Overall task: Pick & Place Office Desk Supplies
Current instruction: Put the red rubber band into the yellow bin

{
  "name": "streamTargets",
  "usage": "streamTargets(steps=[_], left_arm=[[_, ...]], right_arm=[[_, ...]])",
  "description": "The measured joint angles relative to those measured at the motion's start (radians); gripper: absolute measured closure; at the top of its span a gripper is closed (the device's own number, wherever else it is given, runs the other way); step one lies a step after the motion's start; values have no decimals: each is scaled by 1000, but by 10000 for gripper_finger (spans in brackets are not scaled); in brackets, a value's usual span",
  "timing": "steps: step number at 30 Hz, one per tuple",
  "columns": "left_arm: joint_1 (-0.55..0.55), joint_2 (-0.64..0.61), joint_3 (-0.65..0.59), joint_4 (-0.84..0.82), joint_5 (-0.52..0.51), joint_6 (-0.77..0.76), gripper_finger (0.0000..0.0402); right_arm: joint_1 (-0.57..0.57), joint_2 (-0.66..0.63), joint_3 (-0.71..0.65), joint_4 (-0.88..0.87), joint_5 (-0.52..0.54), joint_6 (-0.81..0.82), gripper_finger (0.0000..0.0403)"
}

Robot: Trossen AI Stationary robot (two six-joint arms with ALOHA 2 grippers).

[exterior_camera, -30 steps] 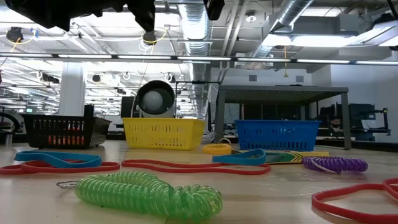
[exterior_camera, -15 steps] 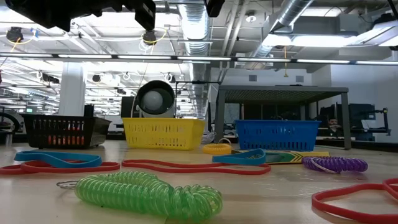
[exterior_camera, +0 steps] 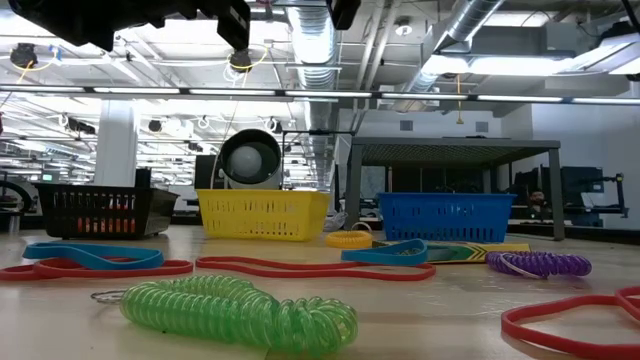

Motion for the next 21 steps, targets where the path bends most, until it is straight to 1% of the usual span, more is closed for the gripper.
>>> streamTargets(steps=[4, 7, 10, 12, 16, 21], left_arm=[[0, 0, -1, -5, -1, 0, 401], [0, 0, -1, -5, -25, 0, 401], [7, -2, -1, -19, -67, -1, 401], [13, 0, 0, -33, -72, -3, 401], [27, 0, 0, -33, -78, -5, 401], [66, 0, 0, -42, -88, -9, 401]], right_arm=[[-15, -1, 0, 0, -13, 50, 160], [-22, -12, 0, -10, -17, 71, 125], [-29, -32, -2, -32, -6, 71, 119], [-36, -50, -1, -23, 32, 62, 120], [-43, -92, 0, -72, 100, 43, 122], [-42, -144, -1, -135, 95, 41, 122]])
